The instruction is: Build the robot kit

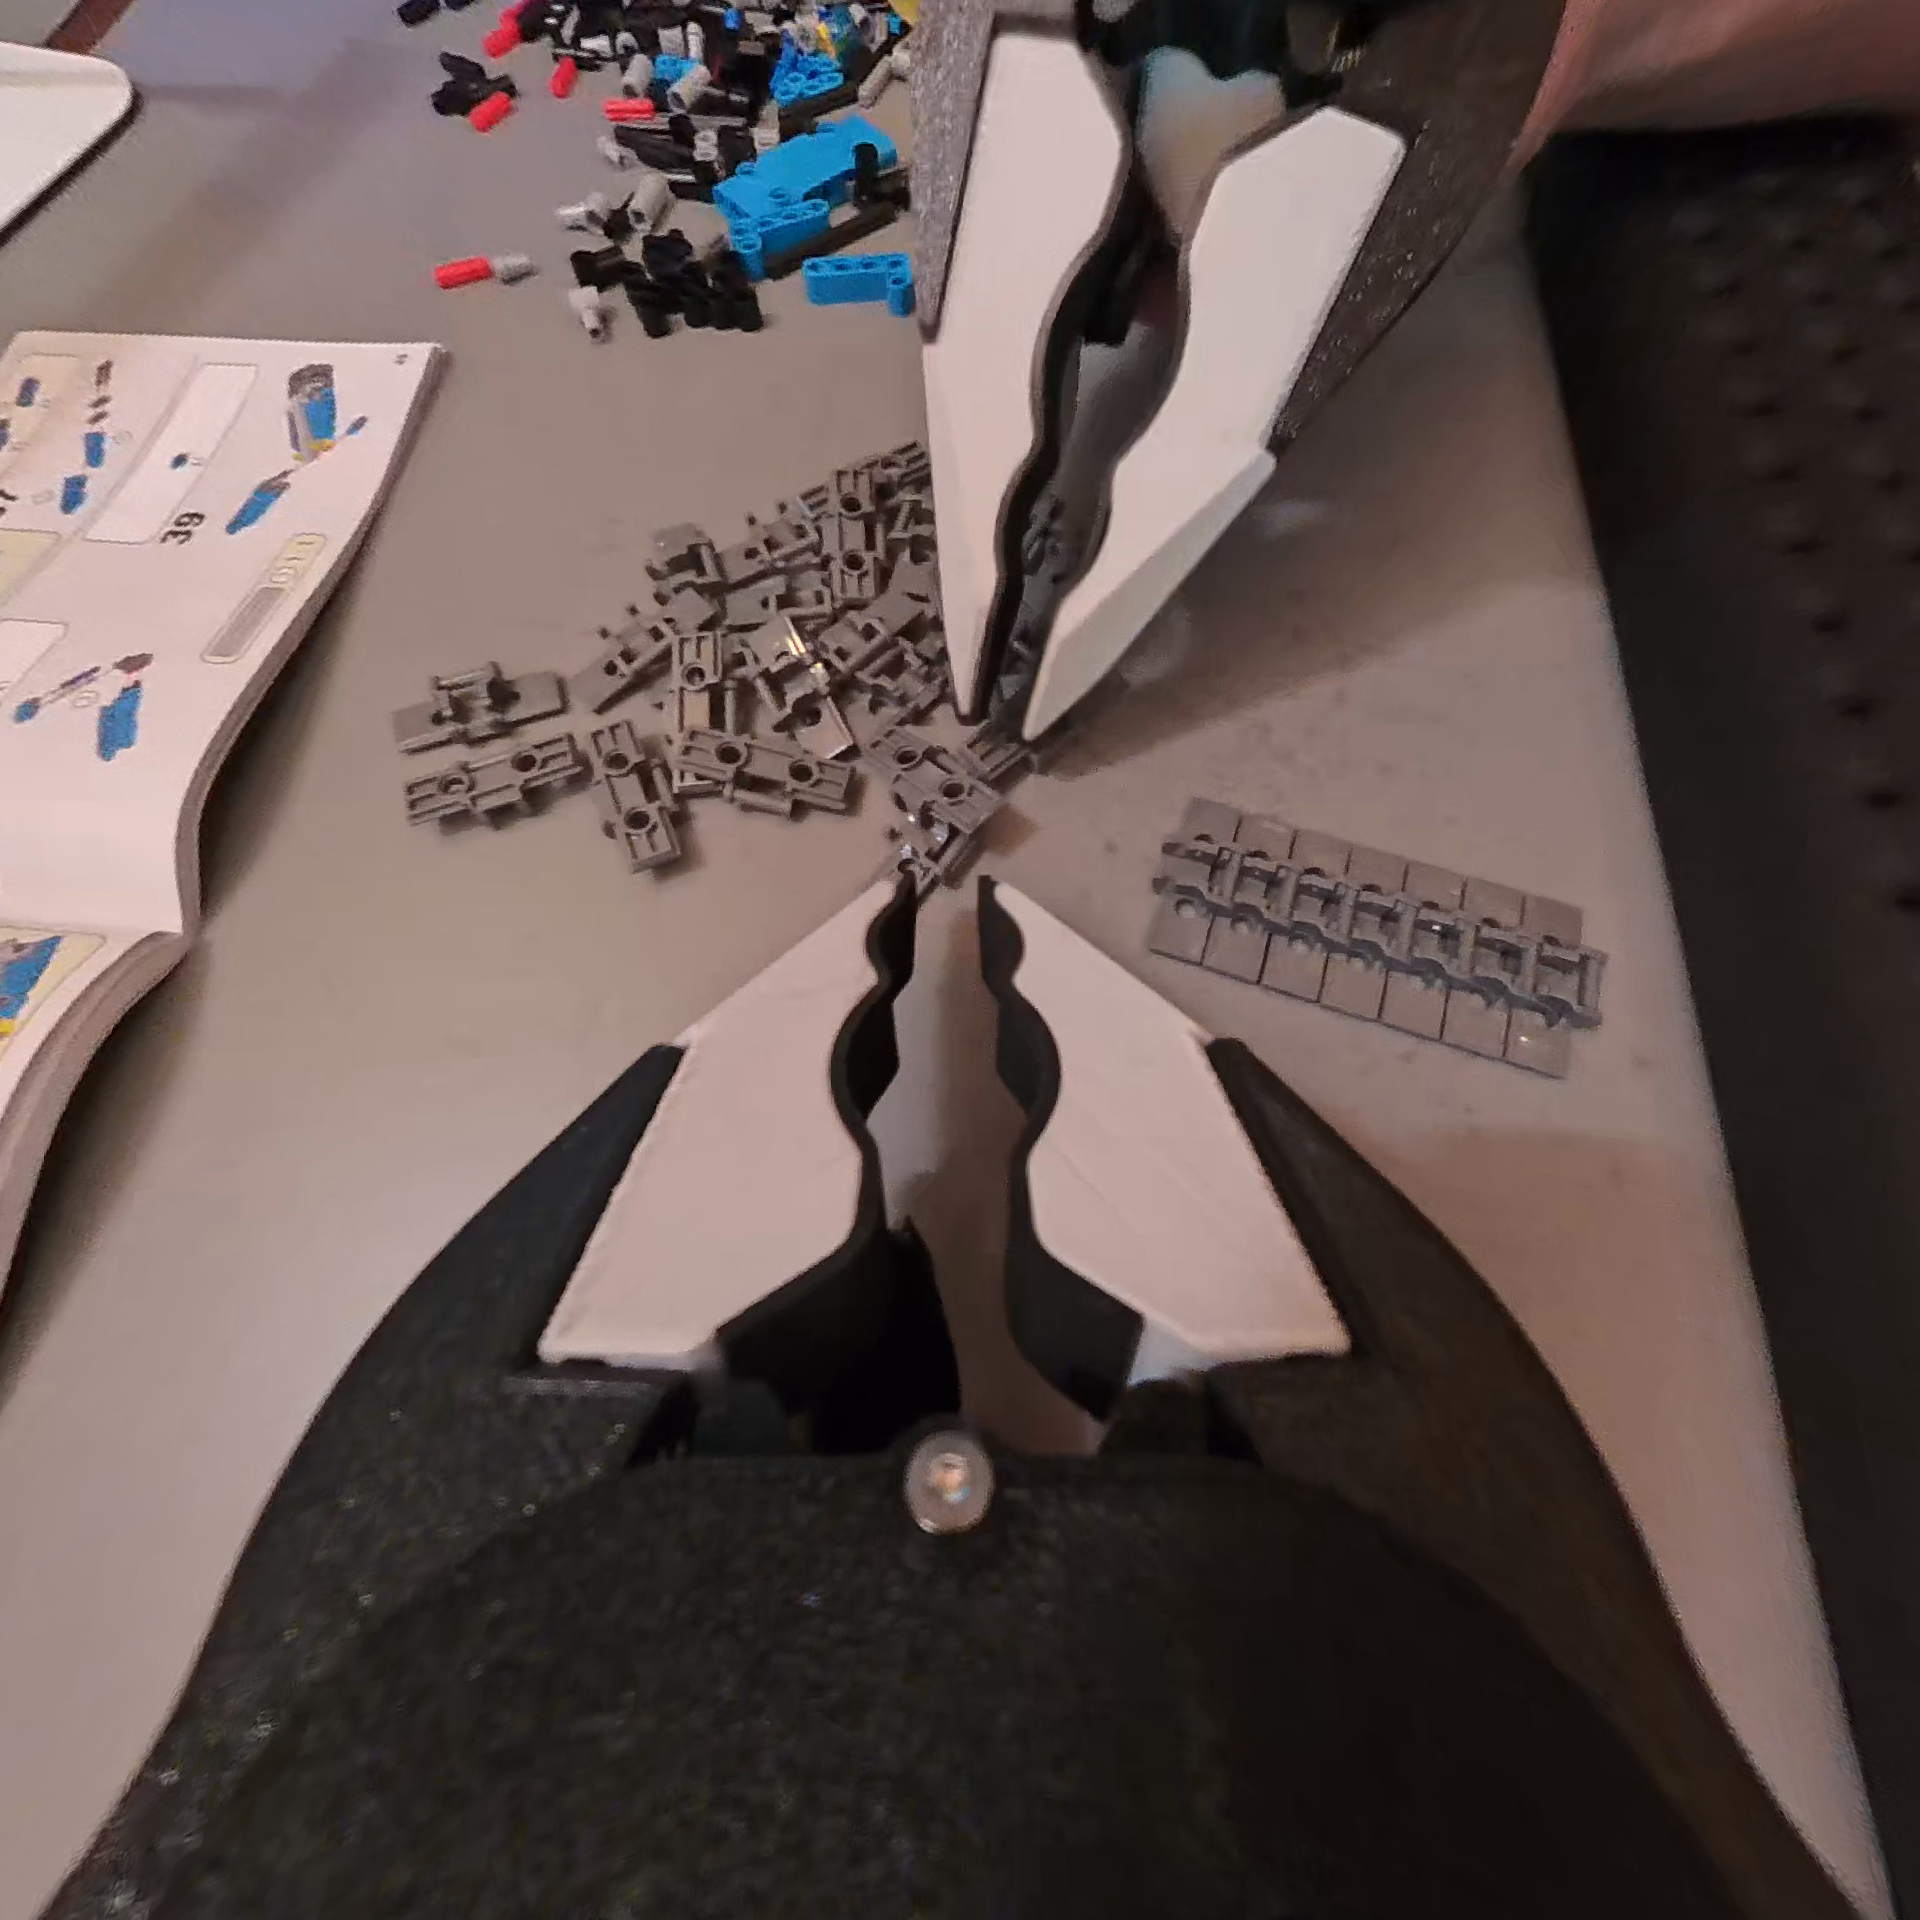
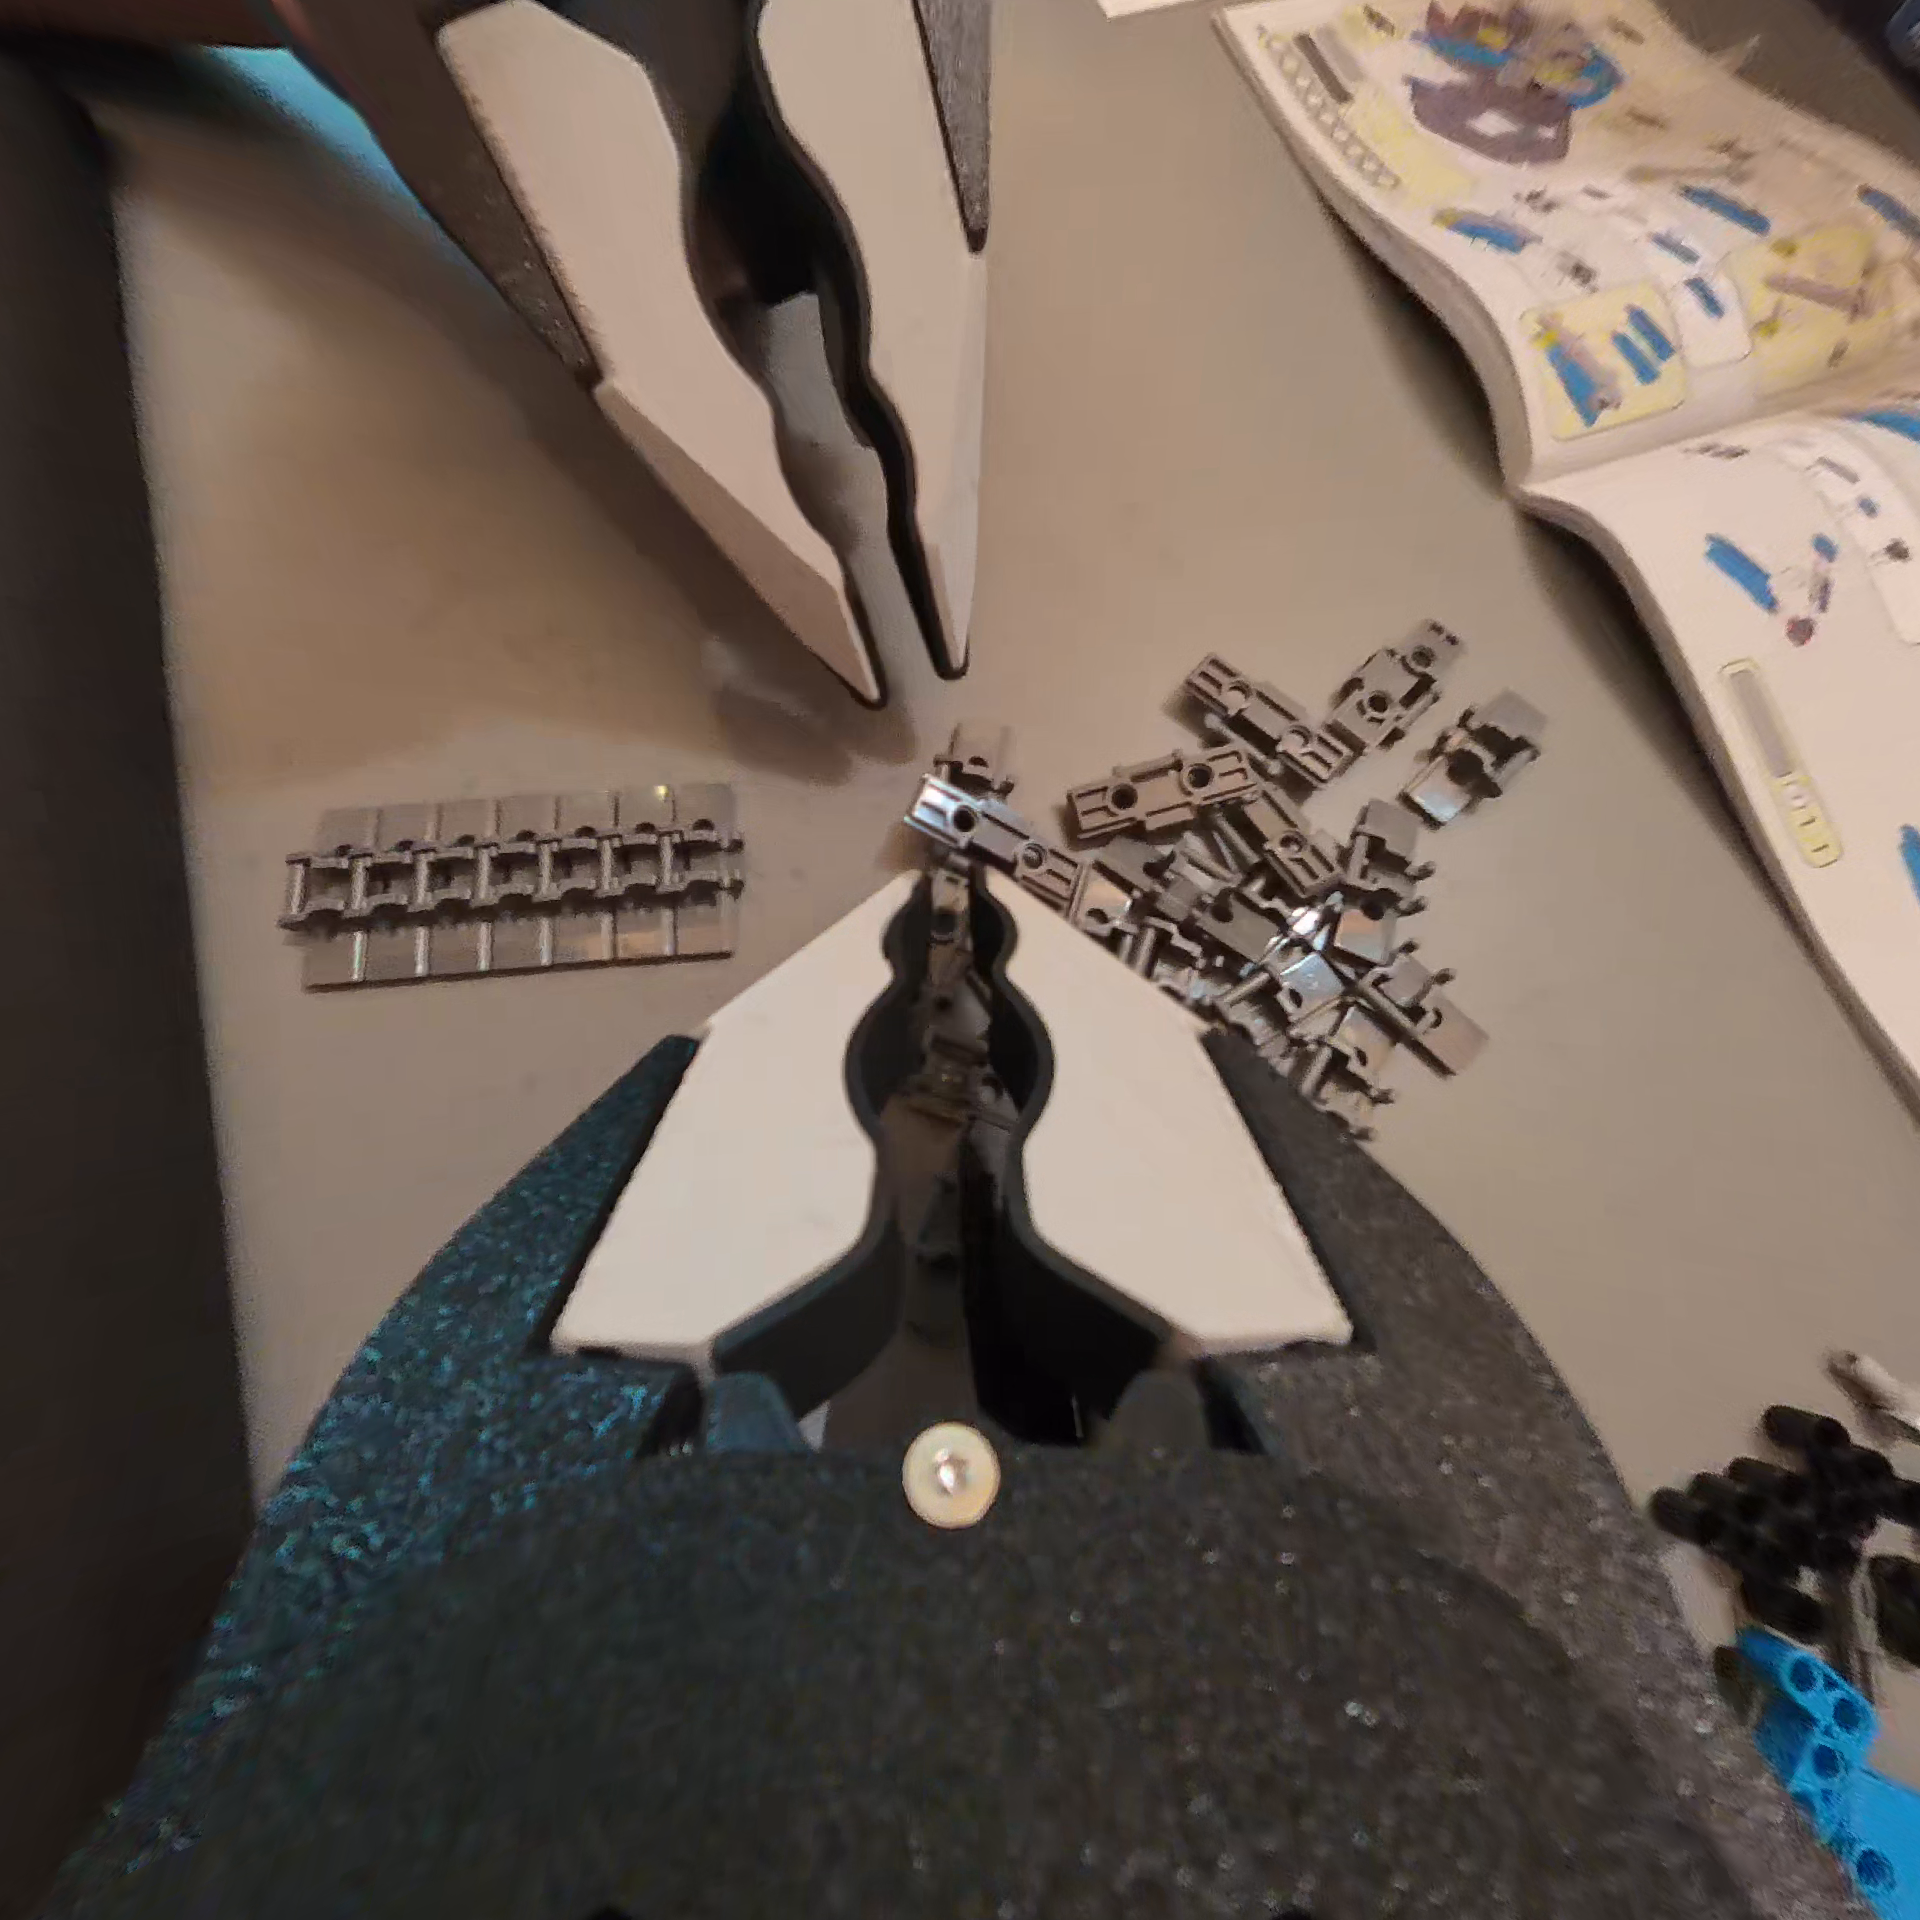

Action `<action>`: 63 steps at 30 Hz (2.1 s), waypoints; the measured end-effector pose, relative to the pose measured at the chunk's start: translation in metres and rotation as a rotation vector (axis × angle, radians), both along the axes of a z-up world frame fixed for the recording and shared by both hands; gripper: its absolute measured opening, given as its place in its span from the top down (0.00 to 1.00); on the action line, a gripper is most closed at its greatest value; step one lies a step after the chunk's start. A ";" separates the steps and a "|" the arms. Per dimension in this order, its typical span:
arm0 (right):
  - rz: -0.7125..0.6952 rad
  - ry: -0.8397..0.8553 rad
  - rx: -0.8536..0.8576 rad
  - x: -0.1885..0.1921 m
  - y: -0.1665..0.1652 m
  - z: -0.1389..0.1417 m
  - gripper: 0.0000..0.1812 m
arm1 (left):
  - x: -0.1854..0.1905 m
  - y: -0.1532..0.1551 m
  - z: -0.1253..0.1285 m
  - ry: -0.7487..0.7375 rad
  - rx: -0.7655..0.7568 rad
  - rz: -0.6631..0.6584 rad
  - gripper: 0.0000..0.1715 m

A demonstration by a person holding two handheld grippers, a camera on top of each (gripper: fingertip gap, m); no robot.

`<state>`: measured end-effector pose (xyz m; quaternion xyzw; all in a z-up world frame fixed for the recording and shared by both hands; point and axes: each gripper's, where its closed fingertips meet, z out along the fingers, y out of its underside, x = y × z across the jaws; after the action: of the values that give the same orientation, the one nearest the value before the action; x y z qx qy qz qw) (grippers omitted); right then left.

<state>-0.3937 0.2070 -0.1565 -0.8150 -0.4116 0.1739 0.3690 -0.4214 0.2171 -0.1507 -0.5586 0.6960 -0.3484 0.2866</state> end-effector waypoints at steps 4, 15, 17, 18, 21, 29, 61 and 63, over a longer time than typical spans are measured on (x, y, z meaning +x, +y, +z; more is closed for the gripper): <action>0.023 -0.052 -0.005 -0.001 -0.007 -0.004 0.90 | -0.001 -0.005 -0.003 0.007 0.041 -0.031 0.92; -0.021 -0.013 0.017 0.007 -0.002 0.005 0.94 | 0.000 -0.004 -0.016 0.068 0.143 -0.017 0.92; -0.024 0.083 0.013 0.003 -0.001 0.019 0.94 | 0.000 -0.004 -0.016 0.065 0.145 -0.016 0.92; -0.026 0.124 0.025 0.001 0.001 0.026 0.94 | 0.000 -0.004 -0.015 0.060 0.144 -0.016 0.92; -0.010 0.285 0.095 -0.011 0.007 0.057 0.94 | 0.002 0.000 -0.001 -0.010 0.105 0.026 0.92; -0.005 0.717 0.078 -0.043 0.015 0.112 0.95 | 0.009 -0.025 0.079 -0.350 -0.444 -0.007 0.82; -0.002 1.202 -0.749 -0.031 -0.003 0.096 0.97 | 0.001 0.014 0.087 -0.323 1.706 0.228 1.00; -0.009 1.154 -0.727 -0.032 -0.004 0.092 0.98 | 0.001 0.013 0.088 -0.331 1.688 0.221 1.00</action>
<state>-0.4253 0.2034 -0.0644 -0.6656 -0.0608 0.7063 0.2331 -0.4208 0.2299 -0.0632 -0.1657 0.6131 0.2375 0.7350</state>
